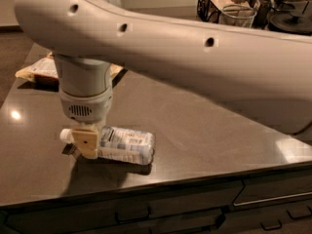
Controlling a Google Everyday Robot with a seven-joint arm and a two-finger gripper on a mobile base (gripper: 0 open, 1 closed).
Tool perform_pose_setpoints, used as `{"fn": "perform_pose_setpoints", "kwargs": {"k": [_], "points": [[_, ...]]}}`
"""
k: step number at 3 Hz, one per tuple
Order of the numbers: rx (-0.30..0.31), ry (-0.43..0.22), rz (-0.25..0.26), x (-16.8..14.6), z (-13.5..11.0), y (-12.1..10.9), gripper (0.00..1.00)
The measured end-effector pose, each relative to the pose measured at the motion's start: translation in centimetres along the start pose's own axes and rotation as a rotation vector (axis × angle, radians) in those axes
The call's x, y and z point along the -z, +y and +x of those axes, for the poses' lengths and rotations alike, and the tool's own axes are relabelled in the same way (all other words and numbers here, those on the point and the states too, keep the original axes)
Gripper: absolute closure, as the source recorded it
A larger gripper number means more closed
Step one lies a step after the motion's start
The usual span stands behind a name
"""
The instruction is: Place blue plastic bottle upright
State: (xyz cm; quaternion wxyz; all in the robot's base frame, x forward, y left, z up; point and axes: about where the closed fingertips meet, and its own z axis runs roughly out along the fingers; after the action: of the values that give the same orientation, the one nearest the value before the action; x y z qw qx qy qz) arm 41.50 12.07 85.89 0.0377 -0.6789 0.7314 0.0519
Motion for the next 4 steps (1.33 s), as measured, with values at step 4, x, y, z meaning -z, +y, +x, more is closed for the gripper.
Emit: {"fn": "perform_pose_setpoints", "kwargs": {"k": [4], "points": [[0.173, -0.703, -0.028, 10.0, 1.3, -2.6, 1.00]]}}
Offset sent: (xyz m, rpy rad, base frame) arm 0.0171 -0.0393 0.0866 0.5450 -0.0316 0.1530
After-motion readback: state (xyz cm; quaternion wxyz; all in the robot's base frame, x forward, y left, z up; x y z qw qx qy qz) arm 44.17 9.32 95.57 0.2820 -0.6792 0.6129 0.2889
